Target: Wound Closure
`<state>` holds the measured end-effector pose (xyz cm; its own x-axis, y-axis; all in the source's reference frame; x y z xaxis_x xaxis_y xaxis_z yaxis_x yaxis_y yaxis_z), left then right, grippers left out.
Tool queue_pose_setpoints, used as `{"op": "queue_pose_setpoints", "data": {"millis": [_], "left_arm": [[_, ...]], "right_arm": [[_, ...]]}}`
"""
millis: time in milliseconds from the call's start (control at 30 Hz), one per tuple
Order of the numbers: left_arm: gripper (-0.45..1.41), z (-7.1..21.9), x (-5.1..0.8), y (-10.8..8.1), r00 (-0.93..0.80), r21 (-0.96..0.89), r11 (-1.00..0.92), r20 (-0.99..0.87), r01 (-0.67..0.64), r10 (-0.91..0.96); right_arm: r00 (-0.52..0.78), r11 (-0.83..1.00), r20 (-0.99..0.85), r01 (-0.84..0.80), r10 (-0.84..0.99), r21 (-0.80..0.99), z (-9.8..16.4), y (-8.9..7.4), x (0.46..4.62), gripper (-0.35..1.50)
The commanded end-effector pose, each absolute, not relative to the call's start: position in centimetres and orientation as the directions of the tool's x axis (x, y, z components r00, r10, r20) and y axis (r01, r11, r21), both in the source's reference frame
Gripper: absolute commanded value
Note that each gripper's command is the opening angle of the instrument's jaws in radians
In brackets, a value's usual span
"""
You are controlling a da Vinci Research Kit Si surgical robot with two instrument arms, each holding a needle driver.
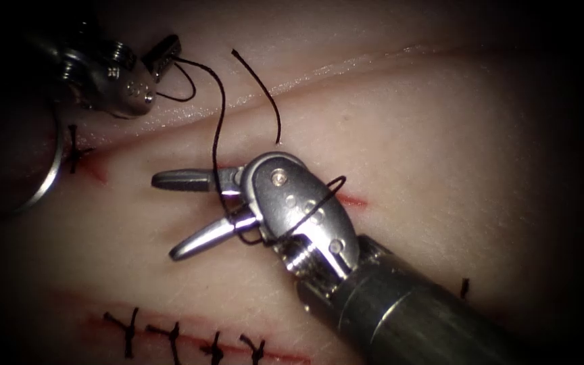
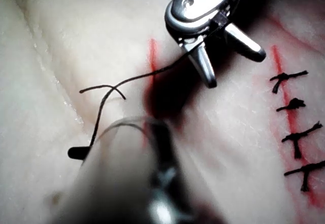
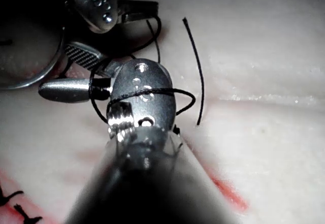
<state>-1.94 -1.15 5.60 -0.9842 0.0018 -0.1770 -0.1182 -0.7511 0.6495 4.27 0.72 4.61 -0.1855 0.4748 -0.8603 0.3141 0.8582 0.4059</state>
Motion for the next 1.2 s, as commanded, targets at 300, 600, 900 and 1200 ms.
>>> {"op": "queue_pose_setpoints", "data": {"millis": [300,600,900,1200], "left_arm": [[-0.45,5.8,-1.86,-1.7,-0.984,0.62,-0.774,-0.176,-0.13,0.024],[-0.45,5.5,-1.95,-2.1,-0.983,0.617,-0.774,-0.182,-0.142,0.035],[-0.45,5.2,-2.03,-2.5,-0.982,0.616,-0.774,-0.186,-0.146,0.037],[-0.45,5.0,-2.22,-2.8,-0.981,0.612,-0.778,-0.189,-0.144,0.033]], "right_arm": [[-0.307,0.891,-0.837,0.183,0.453,0.415,4.6,1.0,4.13,0.81],[-0.33,0.927,-0.873,0.016,0.359,0.375,4.7,1.1,4.15,1.1],[-0.242,0.94,-0.926,-0.112,0.288,0.322,4.8,1.1,4.16,1.25],[-0.137,0.939,-0.959,-0.211,0.247,0.272,4.8,1.1,4.19,1.31]]}}
